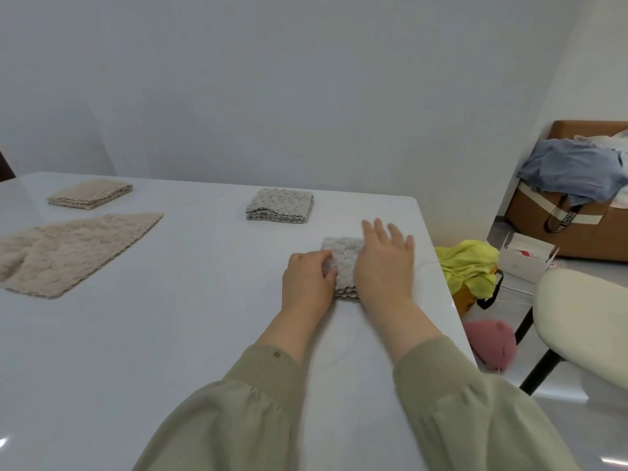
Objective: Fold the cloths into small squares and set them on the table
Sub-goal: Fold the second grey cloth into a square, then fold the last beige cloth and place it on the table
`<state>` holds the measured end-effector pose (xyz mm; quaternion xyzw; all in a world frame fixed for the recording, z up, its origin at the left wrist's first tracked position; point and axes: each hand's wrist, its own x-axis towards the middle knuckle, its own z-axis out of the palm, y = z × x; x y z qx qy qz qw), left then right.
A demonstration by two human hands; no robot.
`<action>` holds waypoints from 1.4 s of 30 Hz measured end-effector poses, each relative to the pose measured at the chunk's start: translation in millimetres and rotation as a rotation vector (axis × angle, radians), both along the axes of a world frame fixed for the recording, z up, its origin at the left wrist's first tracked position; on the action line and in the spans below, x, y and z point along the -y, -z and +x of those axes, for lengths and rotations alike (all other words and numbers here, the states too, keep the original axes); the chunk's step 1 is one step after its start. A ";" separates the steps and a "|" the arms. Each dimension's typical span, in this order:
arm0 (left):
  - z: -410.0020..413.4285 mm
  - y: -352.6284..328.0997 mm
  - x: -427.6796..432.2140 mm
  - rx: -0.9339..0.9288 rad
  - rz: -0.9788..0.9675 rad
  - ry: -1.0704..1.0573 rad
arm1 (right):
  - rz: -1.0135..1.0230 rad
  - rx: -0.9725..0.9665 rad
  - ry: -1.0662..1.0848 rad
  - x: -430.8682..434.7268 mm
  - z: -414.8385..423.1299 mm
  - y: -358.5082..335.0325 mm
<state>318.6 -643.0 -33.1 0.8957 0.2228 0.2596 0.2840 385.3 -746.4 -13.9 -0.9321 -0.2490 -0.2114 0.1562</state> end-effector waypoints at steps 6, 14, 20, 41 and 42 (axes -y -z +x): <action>-4.2 3.4 -13.2 -0.072 0.078 0.017 | -0.208 -0.312 -0.040 -5.6 -3.6 16.0; -10.3 4.0 -21.3 -0.283 0.226 0.234 | -0.181 -0.330 0.067 -4.5 -9.7 8.1; -40.6 3.6 -70.0 -0.246 0.315 0.160 | -0.013 0.037 -0.078 -46.8 -34.7 1.8; -205.9 -5.8 -371.7 -0.129 0.423 -0.365 | -0.085 -0.334 -0.467 -350.7 -154.9 15.7; -211.2 -4.7 -380.5 -0.166 0.417 -0.376 | -0.056 -0.340 -0.483 -362.3 -161.8 15.4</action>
